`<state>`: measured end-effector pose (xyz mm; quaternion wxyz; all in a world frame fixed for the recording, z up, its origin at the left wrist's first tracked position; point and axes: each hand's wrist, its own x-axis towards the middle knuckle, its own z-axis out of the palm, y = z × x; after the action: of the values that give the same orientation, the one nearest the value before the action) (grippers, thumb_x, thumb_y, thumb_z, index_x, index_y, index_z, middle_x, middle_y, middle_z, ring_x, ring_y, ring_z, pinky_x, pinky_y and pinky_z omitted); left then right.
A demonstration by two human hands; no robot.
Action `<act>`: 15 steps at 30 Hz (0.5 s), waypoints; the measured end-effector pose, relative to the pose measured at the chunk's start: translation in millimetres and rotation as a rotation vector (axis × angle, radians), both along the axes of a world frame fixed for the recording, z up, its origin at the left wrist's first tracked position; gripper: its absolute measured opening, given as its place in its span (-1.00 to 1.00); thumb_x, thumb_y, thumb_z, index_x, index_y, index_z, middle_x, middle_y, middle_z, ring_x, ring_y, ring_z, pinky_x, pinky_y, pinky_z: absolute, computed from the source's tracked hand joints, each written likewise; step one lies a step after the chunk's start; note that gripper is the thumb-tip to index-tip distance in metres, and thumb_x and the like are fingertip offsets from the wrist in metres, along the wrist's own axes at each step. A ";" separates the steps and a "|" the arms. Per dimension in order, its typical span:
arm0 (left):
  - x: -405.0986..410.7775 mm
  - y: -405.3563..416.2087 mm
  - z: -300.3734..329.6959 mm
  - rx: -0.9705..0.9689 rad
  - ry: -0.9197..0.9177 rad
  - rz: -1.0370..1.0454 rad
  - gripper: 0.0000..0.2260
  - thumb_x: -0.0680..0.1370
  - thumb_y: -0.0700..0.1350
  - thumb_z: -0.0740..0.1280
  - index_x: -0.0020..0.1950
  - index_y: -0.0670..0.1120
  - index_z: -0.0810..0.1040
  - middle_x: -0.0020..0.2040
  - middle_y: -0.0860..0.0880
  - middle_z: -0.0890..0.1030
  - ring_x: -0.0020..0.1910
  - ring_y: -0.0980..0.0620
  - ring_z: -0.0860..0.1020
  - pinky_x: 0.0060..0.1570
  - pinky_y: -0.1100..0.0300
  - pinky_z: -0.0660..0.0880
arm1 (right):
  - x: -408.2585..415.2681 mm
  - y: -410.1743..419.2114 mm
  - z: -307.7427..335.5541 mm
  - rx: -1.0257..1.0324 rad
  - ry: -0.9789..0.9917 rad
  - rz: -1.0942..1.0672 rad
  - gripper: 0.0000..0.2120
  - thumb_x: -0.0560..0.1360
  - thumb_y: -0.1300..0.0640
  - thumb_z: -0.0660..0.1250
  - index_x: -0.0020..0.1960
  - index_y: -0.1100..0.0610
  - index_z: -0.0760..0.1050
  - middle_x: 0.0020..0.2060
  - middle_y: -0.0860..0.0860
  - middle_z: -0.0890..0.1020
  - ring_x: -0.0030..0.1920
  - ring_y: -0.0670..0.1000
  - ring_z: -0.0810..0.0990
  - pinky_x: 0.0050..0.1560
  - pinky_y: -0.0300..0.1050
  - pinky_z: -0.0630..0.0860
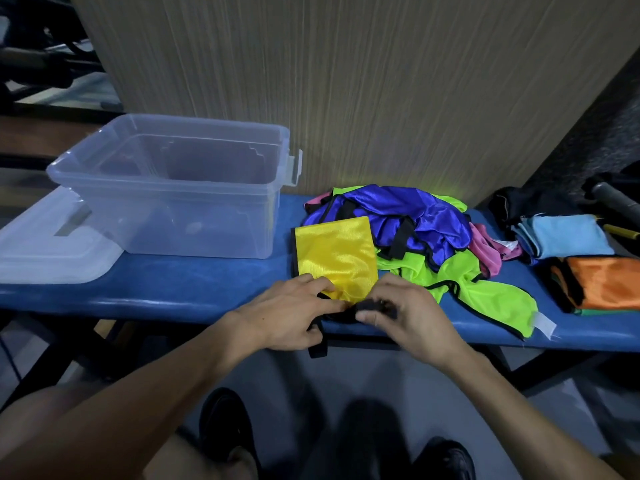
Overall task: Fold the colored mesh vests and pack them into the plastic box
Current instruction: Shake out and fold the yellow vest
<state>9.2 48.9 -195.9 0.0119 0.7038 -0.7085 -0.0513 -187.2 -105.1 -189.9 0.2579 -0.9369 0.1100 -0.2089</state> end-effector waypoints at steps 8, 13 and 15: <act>-0.3 -1.2 2.5 0.005 0.010 -0.002 -0.41 0.52 0.04 0.29 0.55 0.25 0.26 0.48 0.03 0.31 0.34 -0.02 0.33 0.16 -0.06 0.51 | 49.5 -29.7 13.3 0.311 0.571 -0.282 -0.73 0.50 -0.11 0.50 -0.21 0.01 0.50 -0.31 -0.05 0.56 -0.28 -0.04 0.52 -0.27 -0.16 0.39; -0.9 -0.3 0.5 -0.007 0.024 -0.010 -0.36 0.50 0.07 0.32 0.57 0.24 0.24 0.49 0.04 0.29 0.36 -0.01 0.32 0.17 -0.04 0.51 | 50.3 -24.1 5.0 0.213 0.411 -0.391 -0.56 0.32 -0.08 0.65 -0.11 0.00 0.38 -0.29 -0.05 0.55 -0.27 -0.03 0.51 -0.32 -0.12 0.35; 1.4 2.7 -2.1 -0.015 0.048 -0.017 -0.30 0.49 0.11 0.36 0.60 0.24 0.16 0.52 0.07 0.24 0.40 0.02 0.28 0.23 -0.01 0.48 | 47.0 -18.6 -0.3 0.153 0.310 -0.383 -0.54 0.33 -0.04 0.65 -0.11 0.02 0.36 -0.36 -0.03 0.55 -0.31 0.03 0.53 -0.30 -0.05 0.42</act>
<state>10.7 51.6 -198.0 0.0337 0.6961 -0.7143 -0.0631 -140.2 -123.8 -190.1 0.2639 -0.8976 0.3389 -0.0988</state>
